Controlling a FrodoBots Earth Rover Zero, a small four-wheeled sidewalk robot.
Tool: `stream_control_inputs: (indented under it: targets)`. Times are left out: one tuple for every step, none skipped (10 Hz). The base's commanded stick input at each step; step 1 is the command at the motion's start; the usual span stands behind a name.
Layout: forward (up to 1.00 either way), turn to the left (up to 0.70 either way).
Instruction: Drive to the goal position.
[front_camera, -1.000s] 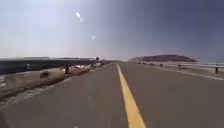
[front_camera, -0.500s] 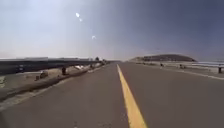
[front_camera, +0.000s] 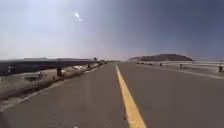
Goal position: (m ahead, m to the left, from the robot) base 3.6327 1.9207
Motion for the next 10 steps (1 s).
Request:
stream_control_inputs:
  targets:
    - [0.50,0.00]
    - [0.50,0.00]
    - [0.50,0.00]
    - [0.50,0.00]
    - [0.50,0.00]
    - [0.50,0.00]
    - [0.50,0.00]
    - [0.50,0.00]
    - [0.50,0.00]
    - [0.50,0.00]
